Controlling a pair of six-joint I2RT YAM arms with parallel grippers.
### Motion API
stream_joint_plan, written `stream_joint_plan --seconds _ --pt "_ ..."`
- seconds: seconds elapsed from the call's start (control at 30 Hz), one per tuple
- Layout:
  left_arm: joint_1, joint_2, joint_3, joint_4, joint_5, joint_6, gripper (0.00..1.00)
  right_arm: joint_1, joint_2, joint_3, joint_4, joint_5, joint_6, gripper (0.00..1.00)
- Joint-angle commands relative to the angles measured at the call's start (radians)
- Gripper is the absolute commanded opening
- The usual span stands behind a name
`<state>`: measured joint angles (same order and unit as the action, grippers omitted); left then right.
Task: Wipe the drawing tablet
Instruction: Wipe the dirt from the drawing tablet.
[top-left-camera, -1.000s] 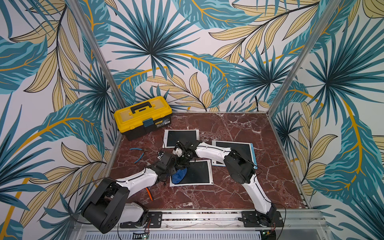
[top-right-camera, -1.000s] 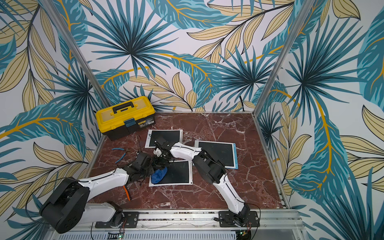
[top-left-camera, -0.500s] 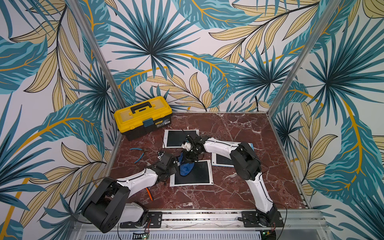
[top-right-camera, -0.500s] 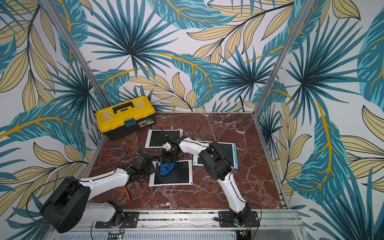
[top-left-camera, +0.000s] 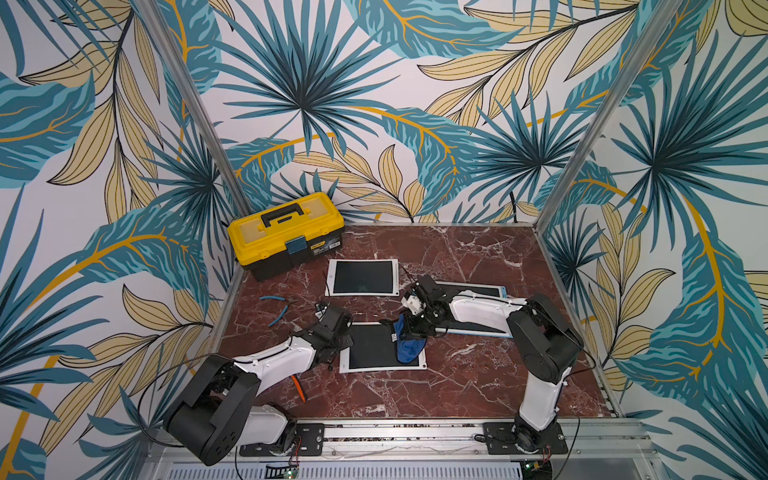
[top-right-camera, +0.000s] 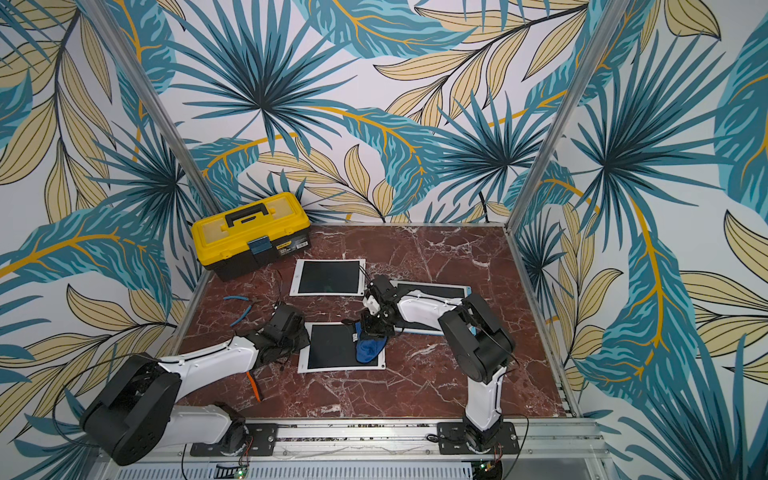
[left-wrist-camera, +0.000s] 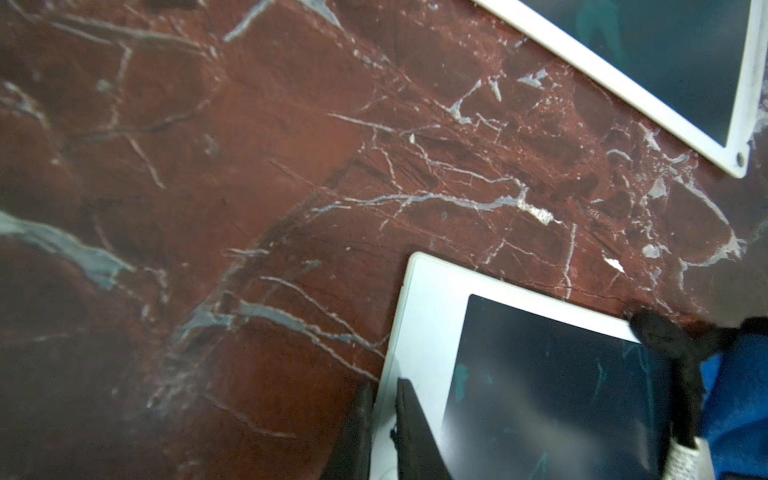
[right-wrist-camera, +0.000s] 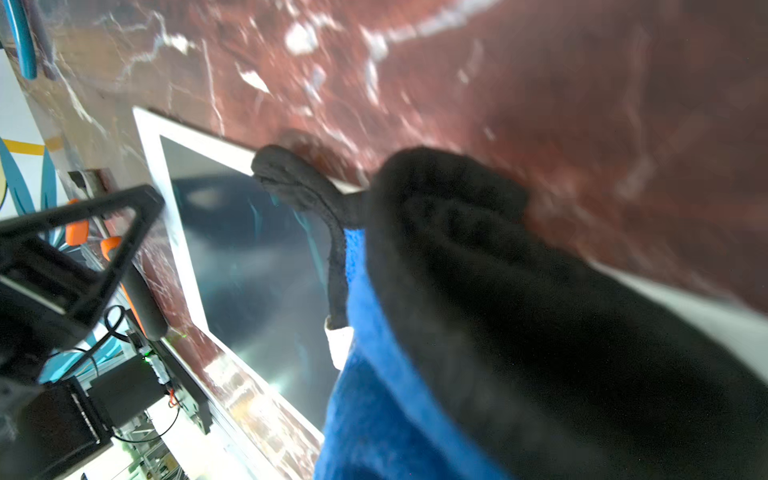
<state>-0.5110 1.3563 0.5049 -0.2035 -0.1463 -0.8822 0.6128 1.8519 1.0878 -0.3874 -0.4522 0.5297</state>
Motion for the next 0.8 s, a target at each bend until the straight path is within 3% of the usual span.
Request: stream_joint_plan --seconds 0.0,0.37,0.53,0.77 --pt "-0.014 0.063 -0.044 -0.135 0.080 0.007 0.14 -0.018 -0.047 -0.103 -0.067 0.096 -0.002 0.03" --pt "-0.014 0.053 -0.040 -0.135 0.080 0.011 0.14 -0.137 -0.367 -0.240 -0.137 0.108 0.037 0.03" --pt "-0.014 0.038 -0.042 -0.136 0.080 0.017 0.15 -0.204 -0.539 -0.303 -0.244 0.184 0.068 0.07" --pt "-0.014 0.029 -0.045 -0.135 0.110 0.019 0.15 -0.216 -0.747 -0.379 -0.393 0.257 0.110 0.06"
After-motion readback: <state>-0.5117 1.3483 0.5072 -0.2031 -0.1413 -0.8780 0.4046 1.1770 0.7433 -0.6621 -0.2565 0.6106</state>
